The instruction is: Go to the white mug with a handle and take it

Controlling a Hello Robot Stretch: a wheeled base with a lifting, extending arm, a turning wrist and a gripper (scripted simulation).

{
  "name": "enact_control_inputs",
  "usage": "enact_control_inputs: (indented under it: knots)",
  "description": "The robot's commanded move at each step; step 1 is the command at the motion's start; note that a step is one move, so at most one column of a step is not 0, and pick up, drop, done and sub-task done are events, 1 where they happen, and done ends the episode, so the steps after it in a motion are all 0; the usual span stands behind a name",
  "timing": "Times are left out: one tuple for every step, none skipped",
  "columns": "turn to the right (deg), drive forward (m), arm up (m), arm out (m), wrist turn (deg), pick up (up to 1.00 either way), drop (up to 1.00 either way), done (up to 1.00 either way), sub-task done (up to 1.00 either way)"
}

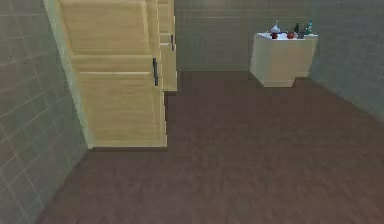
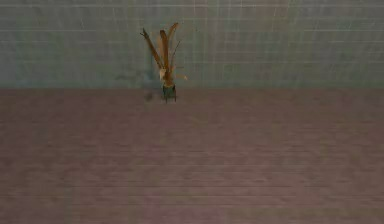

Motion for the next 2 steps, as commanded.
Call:
enact_control_inputs:
  knots:
    - [21.0, 0.00, 0.00, 0.00, 0.0, 0.00, 0.00, 0.00, 0.00]
    - [0.0, 1.00, 0.00, 0.00, 0.0, 0.00, 0.00, 0.00, 0.00]
